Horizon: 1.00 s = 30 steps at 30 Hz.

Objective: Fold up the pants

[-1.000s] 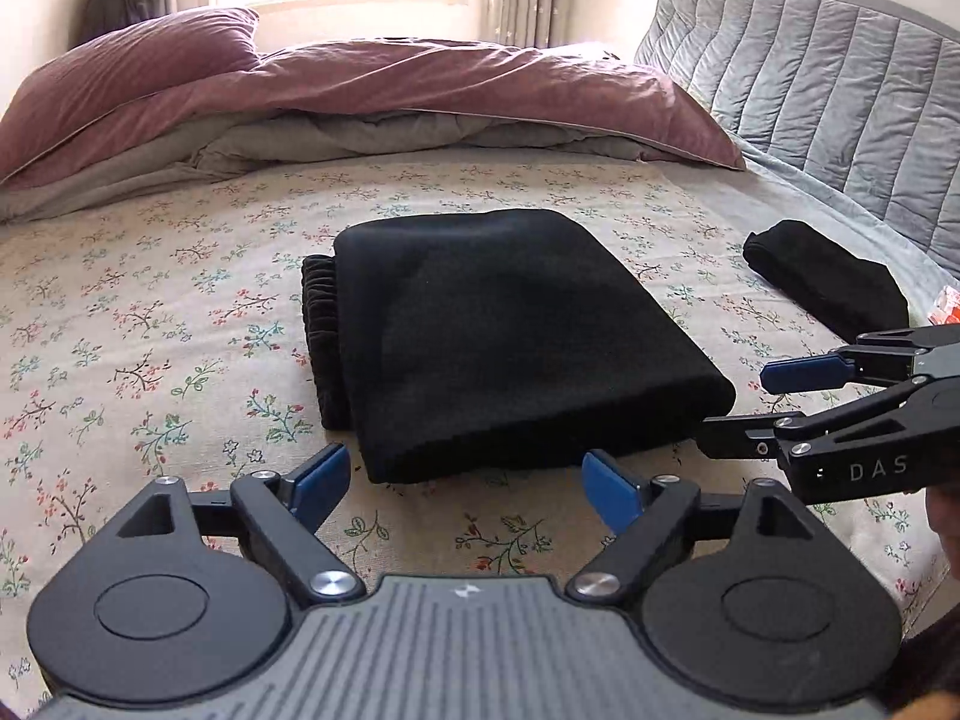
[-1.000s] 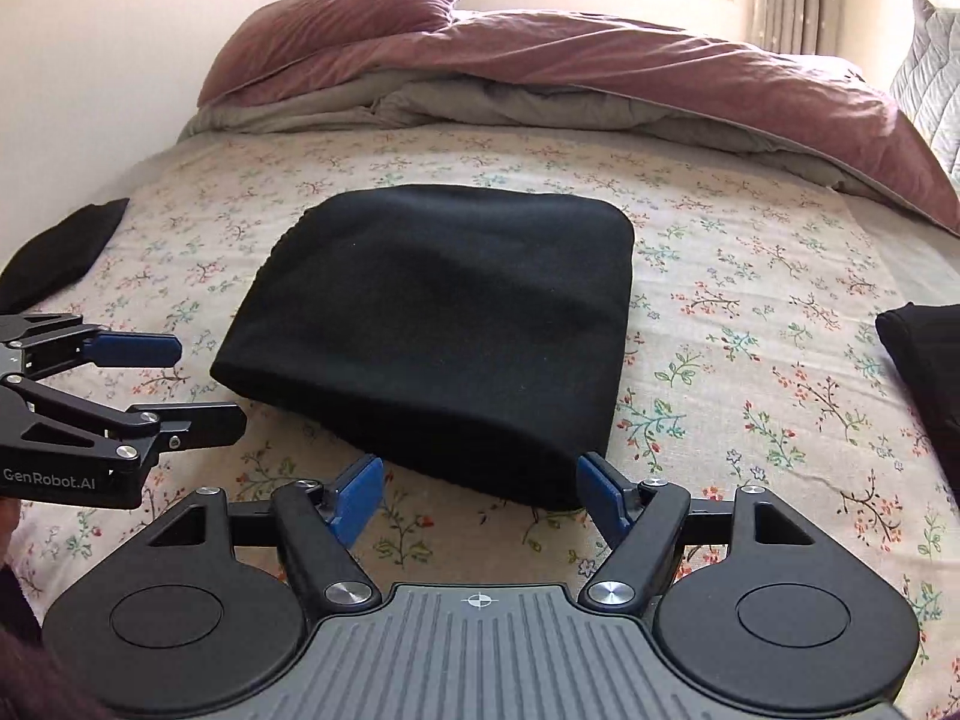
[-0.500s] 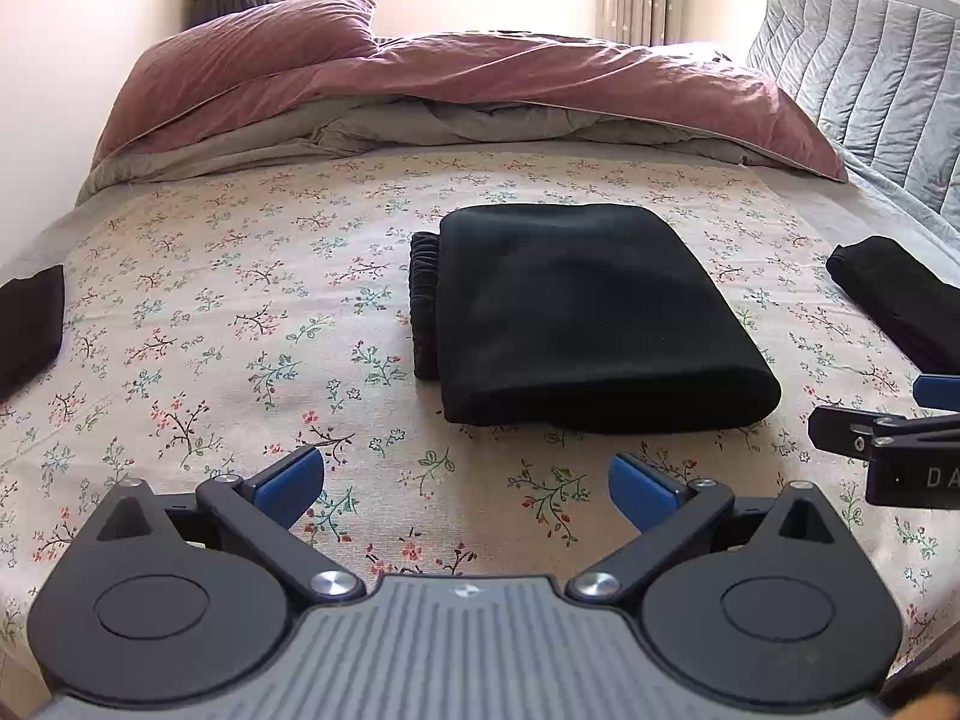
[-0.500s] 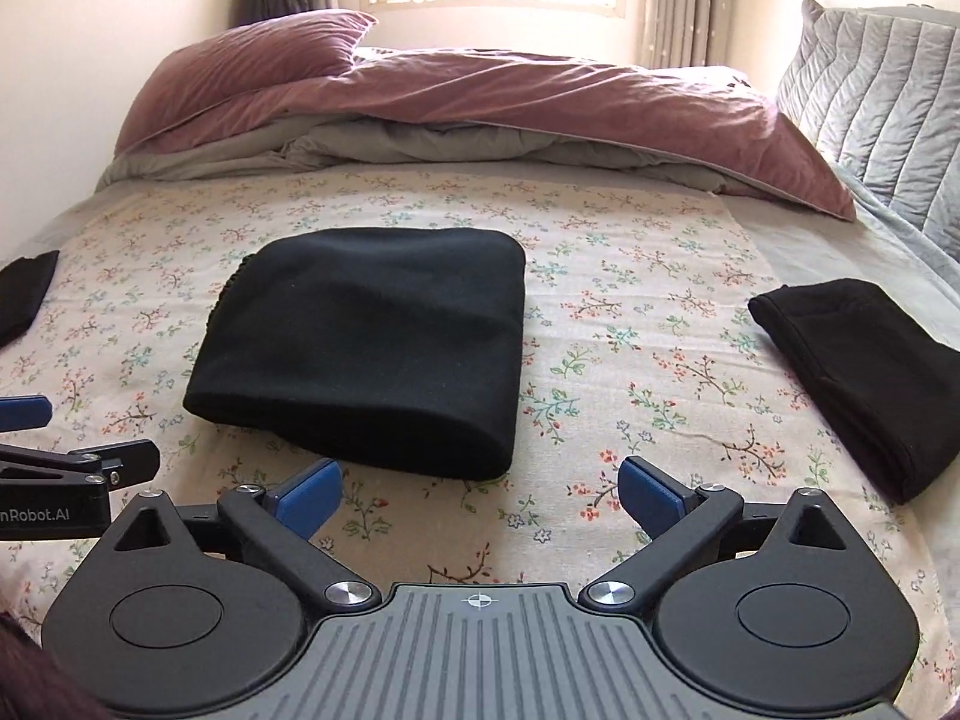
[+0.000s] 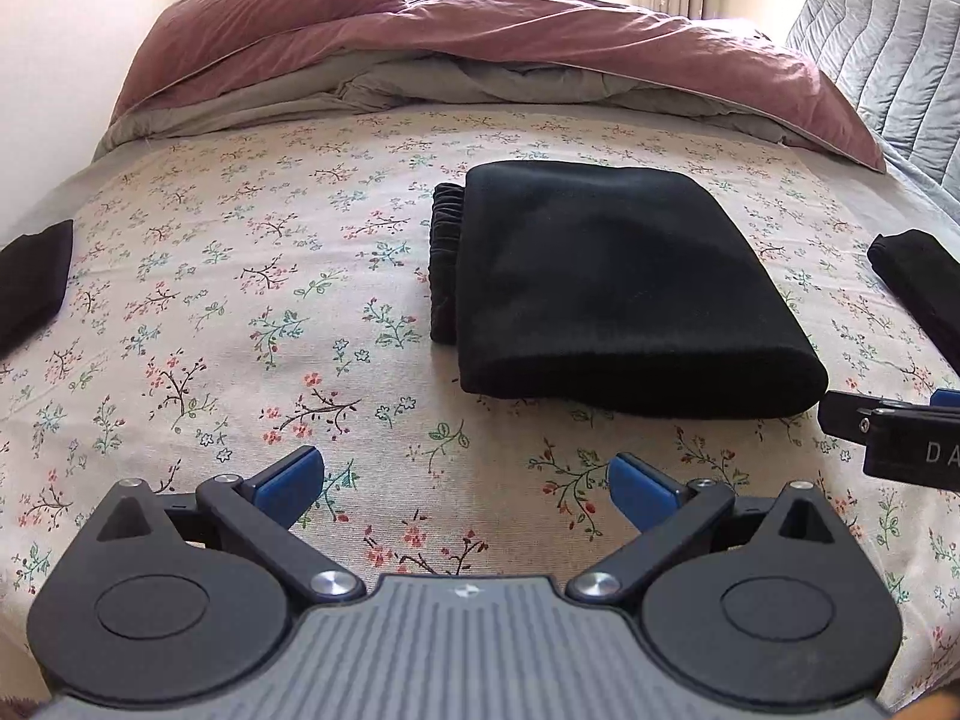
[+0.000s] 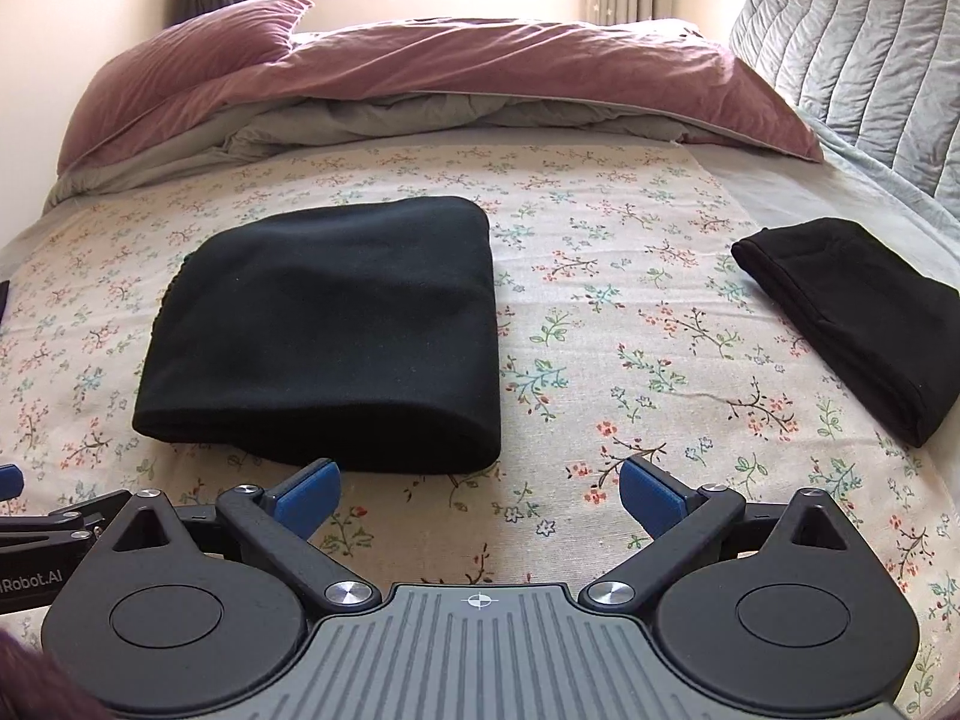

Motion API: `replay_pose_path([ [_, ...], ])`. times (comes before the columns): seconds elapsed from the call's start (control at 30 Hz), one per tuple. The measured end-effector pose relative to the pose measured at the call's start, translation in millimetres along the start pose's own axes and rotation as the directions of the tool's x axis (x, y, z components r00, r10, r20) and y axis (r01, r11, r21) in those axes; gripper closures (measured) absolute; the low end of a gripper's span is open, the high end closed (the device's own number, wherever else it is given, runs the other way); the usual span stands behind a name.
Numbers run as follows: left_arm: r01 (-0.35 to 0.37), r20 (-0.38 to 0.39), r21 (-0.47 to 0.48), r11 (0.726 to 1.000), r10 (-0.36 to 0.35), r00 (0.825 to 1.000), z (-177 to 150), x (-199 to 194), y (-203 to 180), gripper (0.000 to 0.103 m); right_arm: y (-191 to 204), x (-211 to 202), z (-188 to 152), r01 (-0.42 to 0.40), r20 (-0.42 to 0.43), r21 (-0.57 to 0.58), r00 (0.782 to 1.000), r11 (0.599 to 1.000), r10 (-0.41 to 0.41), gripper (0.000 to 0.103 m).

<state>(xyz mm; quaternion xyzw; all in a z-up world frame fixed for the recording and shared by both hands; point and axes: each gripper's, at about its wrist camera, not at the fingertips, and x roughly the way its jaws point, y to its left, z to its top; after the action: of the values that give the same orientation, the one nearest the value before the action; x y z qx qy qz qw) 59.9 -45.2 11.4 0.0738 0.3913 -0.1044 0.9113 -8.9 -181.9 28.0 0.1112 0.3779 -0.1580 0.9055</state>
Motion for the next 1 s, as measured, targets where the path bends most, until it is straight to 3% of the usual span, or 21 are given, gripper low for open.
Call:
replay_pose_path([
  [1.0,0.011,0.006,0.018,1.0,-0.011,1.0,-0.9,-0.5,-3.4,0.0,-0.8,7.2,-8.3,0.03,-0.02,-0.032,0.999,0.999,-0.031,0.003],
])
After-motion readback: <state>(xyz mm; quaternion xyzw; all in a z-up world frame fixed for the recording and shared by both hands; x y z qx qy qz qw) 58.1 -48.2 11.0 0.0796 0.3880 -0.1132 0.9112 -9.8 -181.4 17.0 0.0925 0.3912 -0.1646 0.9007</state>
